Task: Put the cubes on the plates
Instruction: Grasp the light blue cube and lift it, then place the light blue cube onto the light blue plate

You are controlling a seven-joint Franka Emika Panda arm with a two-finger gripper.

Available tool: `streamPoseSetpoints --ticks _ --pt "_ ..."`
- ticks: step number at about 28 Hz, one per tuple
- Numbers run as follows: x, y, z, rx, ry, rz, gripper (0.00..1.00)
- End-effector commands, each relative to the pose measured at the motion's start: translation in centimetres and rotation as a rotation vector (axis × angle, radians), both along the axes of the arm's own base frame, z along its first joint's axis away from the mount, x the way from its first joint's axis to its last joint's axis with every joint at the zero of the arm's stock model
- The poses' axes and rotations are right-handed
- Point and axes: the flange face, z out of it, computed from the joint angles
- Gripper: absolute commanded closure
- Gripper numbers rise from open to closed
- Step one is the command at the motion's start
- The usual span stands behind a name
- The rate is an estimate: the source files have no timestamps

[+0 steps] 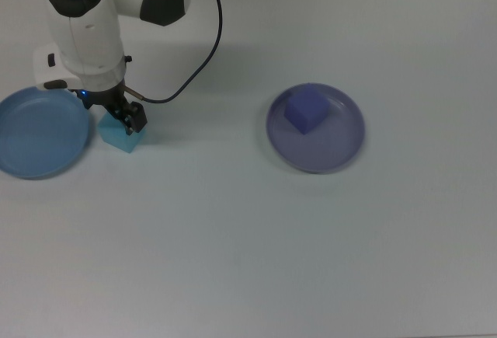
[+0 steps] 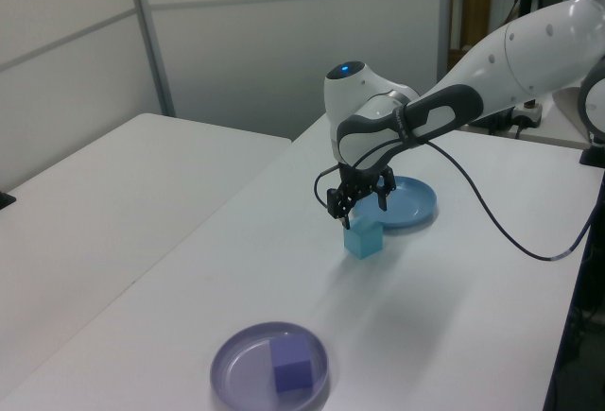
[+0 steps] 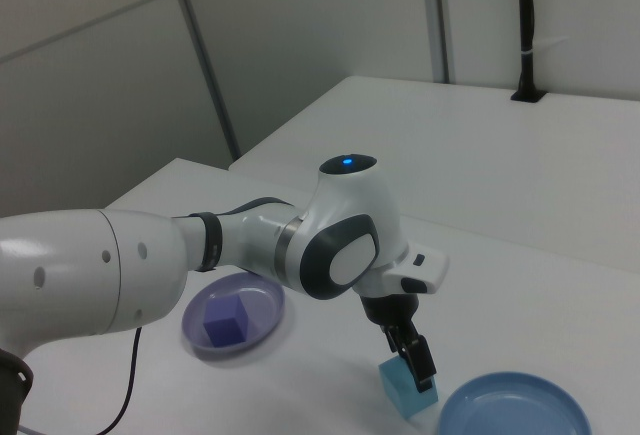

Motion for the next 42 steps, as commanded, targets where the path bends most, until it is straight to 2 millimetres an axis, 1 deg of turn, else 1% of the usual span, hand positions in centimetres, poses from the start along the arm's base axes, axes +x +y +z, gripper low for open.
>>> streamPoseSetpoints --ticks 1,4,10,11,15,16,17,18,19,20,21,22,24,26,28,30,32,34,36,38,39,42 --pt "-0.5 0.0 0.2 -0.018 0.015 0.037 0.00" --pt "-0.5 -0.1 0.0 -0.018 0.015 0.036 0.00" --pt "-0.2 0.4 -1.6 -0.010 0.025 0.047 0.00" --pt "-0.1 0.6 -2.1 -0.007 0.027 0.051 0.00" --pt "0.0 0.7 -2.8 -0.005 0.028 0.055 0.00" --pt "0.1 0.7 -2.8 -0.004 0.025 0.056 0.05" --pt "0.1 0.6 -2.8 -0.004 0.026 0.061 0.20" --pt "0.1 0.6 -2.8 -0.005 0.024 0.071 0.27" --pt "0.2 0.7 -2.8 -0.005 0.026 0.083 0.31" --pt "0.2 0.8 -2.9 -0.004 0.025 0.093 0.37" --pt "0.2 1.0 -3.2 -0.004 0.030 0.100 0.58" --pt "0.3 1.5 -3.2 -0.003 0.030 0.106 0.63" --pt "0.5 2.5 -3.1 -0.003 0.028 0.123 0.73" --pt "0.6 3.1 -3.0 -0.004 0.027 0.132 0.76" --pt "0.8 3.9 -1.8 -0.003 0.010 0.140 0.76" --pt "1.3 3.6 0.2 -0.008 -0.021 0.135 0.76" --pt "1.4 3.0 1.3 -0.011 -0.031 0.132 0.76" --pt "1.5 0.8 2.3 -0.018 -0.037 0.145 0.76" --pt "1.3 -1.4 2.6 -0.024 -0.037 0.150 0.76" --pt "0.8 -4.1 2.5 -0.029 -0.034 0.149 0.76" --pt "0.3 -6.5 2.3 -0.034 -0.028 0.151 0.76" --pt "-0.4 -9.9 2.1 -0.044 -0.038 0.155 0.75"
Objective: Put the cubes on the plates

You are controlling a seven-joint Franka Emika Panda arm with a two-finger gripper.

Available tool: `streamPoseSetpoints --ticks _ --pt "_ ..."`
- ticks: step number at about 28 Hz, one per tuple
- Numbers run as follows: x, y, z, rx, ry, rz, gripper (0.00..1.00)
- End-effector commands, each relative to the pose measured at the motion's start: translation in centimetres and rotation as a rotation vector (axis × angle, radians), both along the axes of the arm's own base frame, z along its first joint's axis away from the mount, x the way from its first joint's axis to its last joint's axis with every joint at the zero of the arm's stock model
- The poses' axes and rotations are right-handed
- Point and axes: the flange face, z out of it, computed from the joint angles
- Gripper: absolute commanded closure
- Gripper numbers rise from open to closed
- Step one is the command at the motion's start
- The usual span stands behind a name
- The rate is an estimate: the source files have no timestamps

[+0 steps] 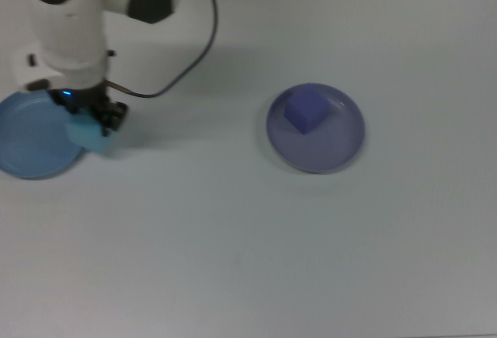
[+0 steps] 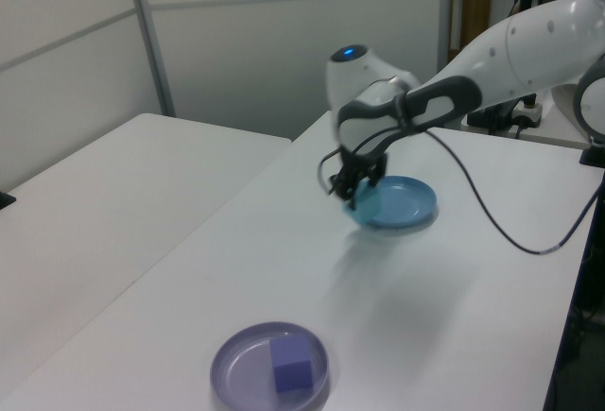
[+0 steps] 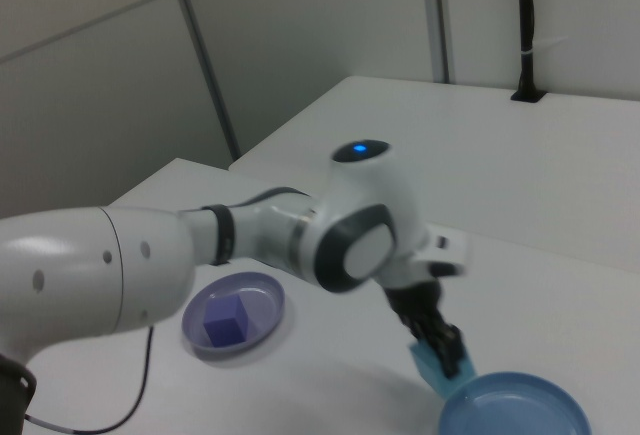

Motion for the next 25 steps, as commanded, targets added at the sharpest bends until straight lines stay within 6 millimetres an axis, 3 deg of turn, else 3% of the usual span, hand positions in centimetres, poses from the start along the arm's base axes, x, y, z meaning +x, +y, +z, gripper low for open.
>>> streamPoseSetpoints --ticks 1,2,6,9,11,12,15,16,21,25 --pt "-1.6 -6.9 -0.4 -0.017 -0.011 0.014 0.75" --pt "-2.0 -8.7 -0.3 -0.015 -0.035 0.001 0.75" --pt "-2.7 -11.2 -1.0 0.001 -0.051 -0.002 0.72" --pt "-2.5 -11.2 -1.2 0.000 -0.062 0.014 0.52" --pt "-2.2 -10.9 -1.7 0.002 -0.059 0.022 0.44" --pt "-2.0 -10.4 -1.8 0.003 -0.059 0.030 0.28" --pt "-1.5 -9.1 -1.9 0.006 -0.059 0.053 0.13" --pt "-1.3 -8.6 -1.9 0.007 -0.057 0.060 0.01" --pt "-0.4 -6.0 -0.9 0.006 -0.071 0.090 0.00" --pt "-0.5 -4.6 3.1 0.022 -0.097 0.085 0.00"
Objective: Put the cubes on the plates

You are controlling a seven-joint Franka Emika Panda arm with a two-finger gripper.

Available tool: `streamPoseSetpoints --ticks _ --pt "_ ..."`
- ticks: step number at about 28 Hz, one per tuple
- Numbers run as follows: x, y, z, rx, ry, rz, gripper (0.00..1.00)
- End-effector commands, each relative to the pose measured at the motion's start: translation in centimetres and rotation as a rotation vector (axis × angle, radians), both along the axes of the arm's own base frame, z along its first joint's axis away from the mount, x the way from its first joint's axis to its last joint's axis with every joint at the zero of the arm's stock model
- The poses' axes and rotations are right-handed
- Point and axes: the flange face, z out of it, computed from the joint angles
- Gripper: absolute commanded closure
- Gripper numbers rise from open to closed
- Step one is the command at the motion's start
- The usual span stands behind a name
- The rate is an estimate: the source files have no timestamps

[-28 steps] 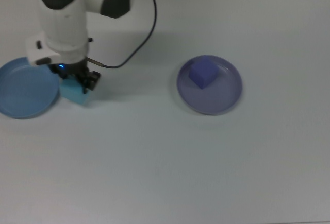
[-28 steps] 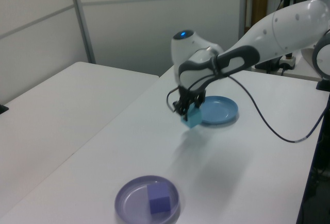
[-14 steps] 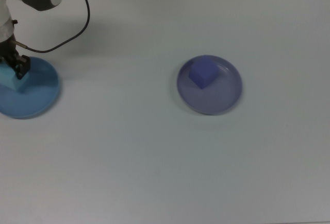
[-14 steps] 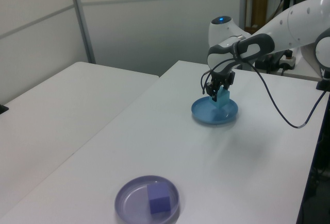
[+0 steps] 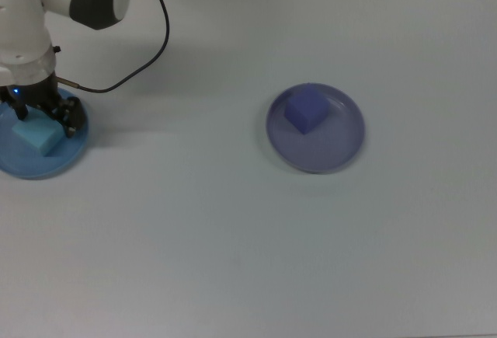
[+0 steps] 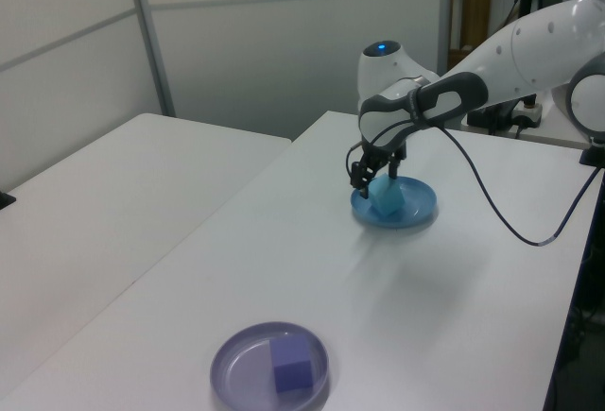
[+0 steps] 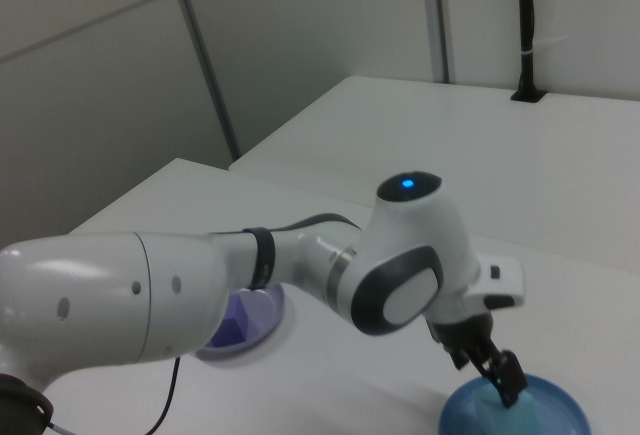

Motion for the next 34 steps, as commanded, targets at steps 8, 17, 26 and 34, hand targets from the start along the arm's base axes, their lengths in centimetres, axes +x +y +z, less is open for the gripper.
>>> streamPoseSetpoints --ticks 8,17,26,34 --pt "-3.0 9.2 15.5 0.135 0.036 0.046 0.00" --pt "-5.6 20.1 19.4 0.114 0.114 0.123 0.00" --pt "-9.2 25.5 22.9 0.080 0.078 0.222 0.00" --pt "-9.9 27.2 23.4 0.082 0.070 0.254 0.00"
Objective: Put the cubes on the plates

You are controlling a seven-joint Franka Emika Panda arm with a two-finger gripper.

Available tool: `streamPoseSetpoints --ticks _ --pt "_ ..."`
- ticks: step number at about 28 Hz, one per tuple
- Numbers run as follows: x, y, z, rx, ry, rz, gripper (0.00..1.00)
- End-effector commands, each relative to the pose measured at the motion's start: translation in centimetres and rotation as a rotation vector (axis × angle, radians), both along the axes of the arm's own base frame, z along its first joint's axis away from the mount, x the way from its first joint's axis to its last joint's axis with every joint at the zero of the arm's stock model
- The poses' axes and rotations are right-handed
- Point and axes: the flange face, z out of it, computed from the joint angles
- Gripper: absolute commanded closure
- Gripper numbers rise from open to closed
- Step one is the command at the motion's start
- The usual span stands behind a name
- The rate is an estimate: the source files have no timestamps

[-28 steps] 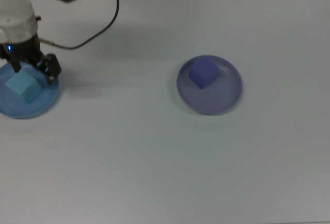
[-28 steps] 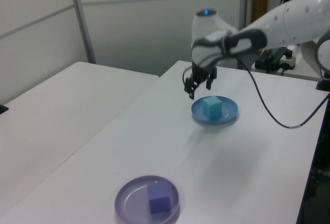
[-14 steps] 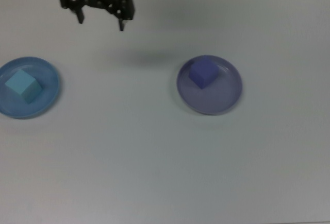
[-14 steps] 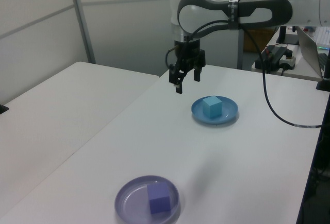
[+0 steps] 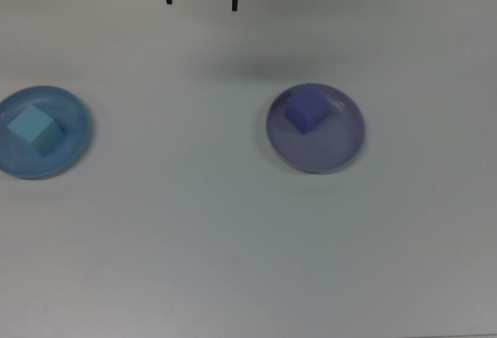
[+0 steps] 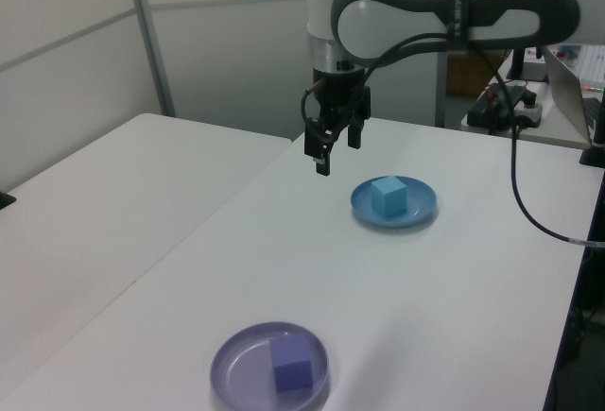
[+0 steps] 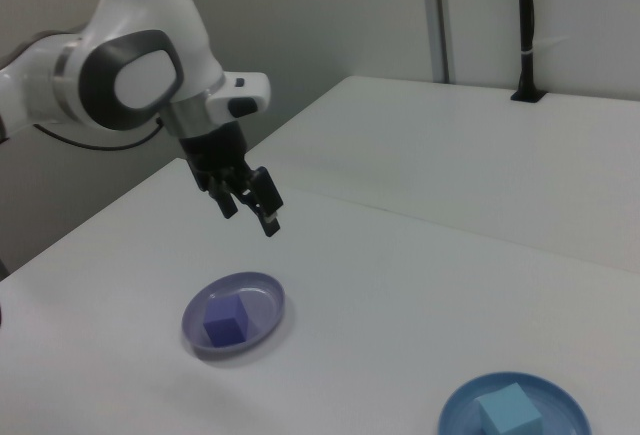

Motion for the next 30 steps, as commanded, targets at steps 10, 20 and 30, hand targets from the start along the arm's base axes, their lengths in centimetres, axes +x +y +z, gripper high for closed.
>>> streamPoseSetpoints --ticks 10,20,30 --pt "-0.1 0.9 -0.8 0.011 0.026 0.065 0.00" --pt "1.1 0.4 -1.7 0.067 0.034 0.105 0.00" --pt "1.1 -0.1 -1.7 0.063 0.034 0.125 0.00"
